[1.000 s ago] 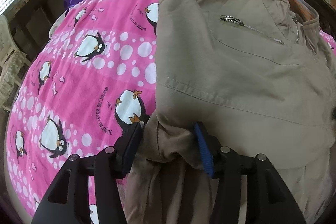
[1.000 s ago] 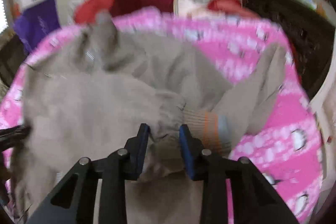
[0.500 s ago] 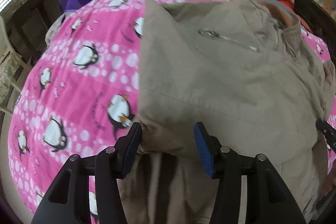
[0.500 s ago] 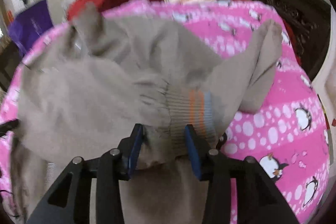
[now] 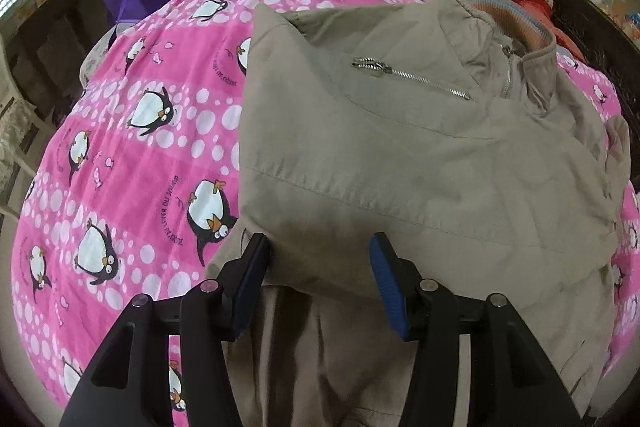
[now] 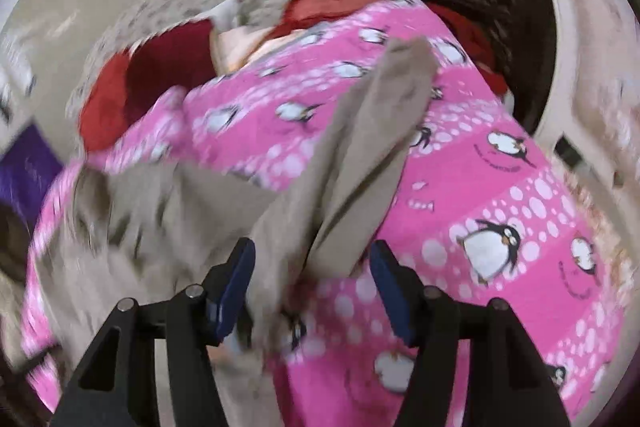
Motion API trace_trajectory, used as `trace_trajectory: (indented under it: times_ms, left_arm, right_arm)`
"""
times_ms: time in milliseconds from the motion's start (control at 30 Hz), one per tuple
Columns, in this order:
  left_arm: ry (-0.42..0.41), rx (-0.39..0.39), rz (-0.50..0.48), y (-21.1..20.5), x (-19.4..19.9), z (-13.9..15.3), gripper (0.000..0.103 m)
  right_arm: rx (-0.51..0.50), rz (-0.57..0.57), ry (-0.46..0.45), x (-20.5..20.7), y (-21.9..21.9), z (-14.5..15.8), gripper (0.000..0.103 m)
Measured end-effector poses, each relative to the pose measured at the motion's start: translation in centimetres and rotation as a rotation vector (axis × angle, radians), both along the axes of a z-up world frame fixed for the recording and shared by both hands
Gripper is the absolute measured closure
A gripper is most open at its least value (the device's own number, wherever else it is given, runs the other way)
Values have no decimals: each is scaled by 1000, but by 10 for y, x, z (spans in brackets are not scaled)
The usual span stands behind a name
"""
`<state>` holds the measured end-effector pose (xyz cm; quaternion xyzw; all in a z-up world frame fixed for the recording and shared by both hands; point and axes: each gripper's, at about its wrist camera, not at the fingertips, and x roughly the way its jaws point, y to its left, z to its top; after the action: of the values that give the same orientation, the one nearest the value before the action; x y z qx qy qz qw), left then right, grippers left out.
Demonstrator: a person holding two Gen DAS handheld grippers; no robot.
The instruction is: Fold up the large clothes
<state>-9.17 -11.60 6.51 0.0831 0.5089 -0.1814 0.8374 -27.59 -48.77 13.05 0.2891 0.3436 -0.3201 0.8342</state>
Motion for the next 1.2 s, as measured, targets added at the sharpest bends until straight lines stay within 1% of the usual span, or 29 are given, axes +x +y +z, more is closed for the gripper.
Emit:
trace_trajectory:
  times_ms: [33,133,200,300,367,400,433,467,533,567,600,667,700,767,800,867,933,967,1000,1033,1067,1100,1133,1200]
  left_arm:
    - [-1,7,-4,-1,0,-1,62]
    - [1,29,-16,-4,-3,-4,62]
    - [5,35,-19,-4,-3,-5,62]
    - [14,36,-12,-2,0,-7,62]
    - [20,38,-3,-1,2,-9,62]
    - [23,38,1,-1,2,-10,62]
    - [26,39,4,-1,3,-11,62]
    - [29,42,6,-1,4,-12,62]
    - [27,47,5,-2,6,-13,62]
    - [27,49,5,-2,6,-13,62]
    - [28,49,4,-3,7,-13,62]
    - [26,42,5,-3,8,-12,62]
    - [26,37,9,-3,8,-11,62]
    - [29,29,19,-3,8,-11,62]
    - [29,27,25,-3,8,-11,62]
    - [27,28,28,-4,6,-10,62]
    - [24,29,23,-6,2,-8,62]
    - [22,28,19,-8,0,-7,62]
    - [15,28,11,-9,-3,-5,62]
    - [12,30,8,-9,-6,-5,62]
    - [10,33,4,-10,-8,-3,62]
    - [11,34,1,-10,-10,-2,62]
    - [11,31,-3,-10,-12,-1,62]
    - [5,28,-7,-10,-14,3,62]
  right_arm:
    - [18,-21,-24,3,-12,1,42]
    - [14,-33,-43,25,-29,1,46]
    - [-7,-37,-29,39,-36,1,47]
    - [-53,-75,28,61,-55,-1,48]
    - [-64,-99,88,75,-72,-6,48]
    - [-46,-134,154,83,-86,-15,47]
    - [-25,-152,171,85,-93,-20,47]
    - [17,-163,163,86,-102,-28,49]
    - [89,-154,103,81,-111,-36,80]
    - [100,-156,88,75,-111,-36,100]
    - [107,-162,41,63,-108,-30,100]
    - [86,-165,-60,31,-96,-14,100]
    - [70,-157,-95,12,-88,-4,100]
    - [48,-149,-137,-27,-73,9,100]
    - [36,-163,-132,-51,-66,11,100]
    - [82,-194,-104,-88,-65,3,100]
    - [151,-219,-93,-118,-68,-18,100]
    - [161,-215,-85,-125,-70,-25,98]
    - [168,-213,-80,-132,-68,-30,91]
    - [167,-220,-87,-137,-68,-31,86]
    - [157,-242,-103,-141,-69,-30,80]
    - [143,-256,-117,-144,-70,-29,72]
    - [123,-275,-134,-146,-72,-26,66]
    - [93,-323,-177,-147,-81,-23,48]
